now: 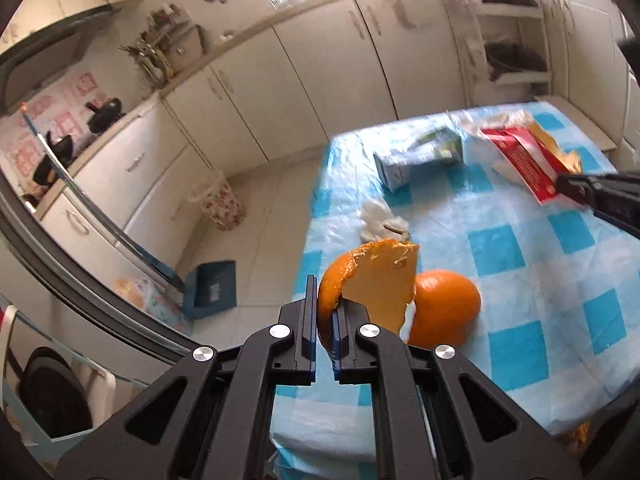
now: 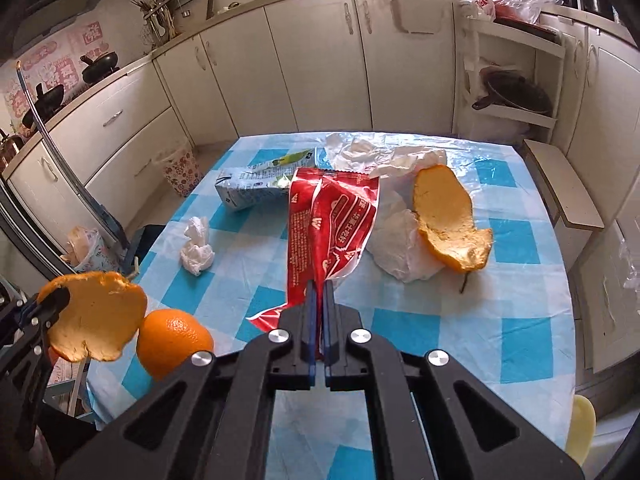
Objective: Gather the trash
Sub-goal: 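Carry the red wrapper to the yellow bucket and open the right tool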
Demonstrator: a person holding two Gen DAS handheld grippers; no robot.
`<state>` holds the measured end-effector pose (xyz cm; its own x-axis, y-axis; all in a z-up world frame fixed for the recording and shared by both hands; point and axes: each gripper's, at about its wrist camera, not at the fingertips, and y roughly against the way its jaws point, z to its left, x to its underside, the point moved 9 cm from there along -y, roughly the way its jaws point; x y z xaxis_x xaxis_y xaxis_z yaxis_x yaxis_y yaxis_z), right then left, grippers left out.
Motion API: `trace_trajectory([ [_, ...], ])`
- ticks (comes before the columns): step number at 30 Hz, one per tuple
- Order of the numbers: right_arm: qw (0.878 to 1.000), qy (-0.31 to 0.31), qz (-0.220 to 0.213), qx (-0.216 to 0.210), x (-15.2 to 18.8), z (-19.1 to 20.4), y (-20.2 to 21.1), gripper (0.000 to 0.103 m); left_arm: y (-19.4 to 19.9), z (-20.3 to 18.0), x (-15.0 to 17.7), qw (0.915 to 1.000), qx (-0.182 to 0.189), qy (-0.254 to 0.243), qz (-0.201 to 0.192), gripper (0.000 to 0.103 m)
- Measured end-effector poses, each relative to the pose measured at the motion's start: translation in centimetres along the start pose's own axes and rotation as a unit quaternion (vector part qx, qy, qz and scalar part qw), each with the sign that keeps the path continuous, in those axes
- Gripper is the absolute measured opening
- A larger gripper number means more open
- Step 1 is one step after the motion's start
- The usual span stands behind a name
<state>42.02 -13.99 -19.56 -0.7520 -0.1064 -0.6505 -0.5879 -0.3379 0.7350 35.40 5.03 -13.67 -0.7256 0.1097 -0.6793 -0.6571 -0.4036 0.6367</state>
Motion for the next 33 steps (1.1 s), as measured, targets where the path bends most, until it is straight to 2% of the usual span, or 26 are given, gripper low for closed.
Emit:
trace_trajectory([
  [3, 1.000, -0.010, -0.006, -0.002, 0.5, -0.9, 1.3, 0.003, 2.5, 0.9, -1.6, 0.9970, 0.026, 0.042, -0.060, 0.005],
  [5, 1.000, -0.019, -0.008, -0.004, 0.7, -1.7, 2.0, 0.003, 3.6, 1.2, -2.0, 0.9931, 0.055, 0.067, -0.079, 0.006],
  [9, 1.000, -0.028, -0.015, 0.001, 1.5, -2.9, 3.9, 0.003, 4.2, 0.8, -1.5, 0.9760, 0.166, 0.128, -0.059, 0.005],
  [11, 0.999, -0.028, -0.018, 0.004, 2.0, -3.3, 4.8, 0.003, 4.2, 0.1, -1.1, 0.9685, 0.202, 0.139, -0.046, 0.005],
  [16, 0.999, -0.020, -0.019, 0.025, 3.5, -4.8, 6.8, 0.003, 4.3, -3.0, -0.4, 0.9700, 0.211, 0.116, -0.035, 0.006],
  [20, 0.998, -0.032, -0.015, 0.050, 4.9, -7.8, 7.9, 0.003, 4.5, -7.0, -0.3, 0.9715, 0.219, 0.088, -0.024, 0.006],
  [28, 0.989, -0.098, -0.006, 0.113, 8.8, -17.3, 11.0, 0.003, 7.3, -14.9, -0.9, 0.9719, 0.231, 0.017, -0.041, 0.006],
  [33, 0.979, -0.137, 0.031, 0.151, 12.4, -22.8, 11.5, 0.003, 9.0, -19.4, -1.1, 0.9686, 0.243, -0.015, -0.050, 0.006],
])
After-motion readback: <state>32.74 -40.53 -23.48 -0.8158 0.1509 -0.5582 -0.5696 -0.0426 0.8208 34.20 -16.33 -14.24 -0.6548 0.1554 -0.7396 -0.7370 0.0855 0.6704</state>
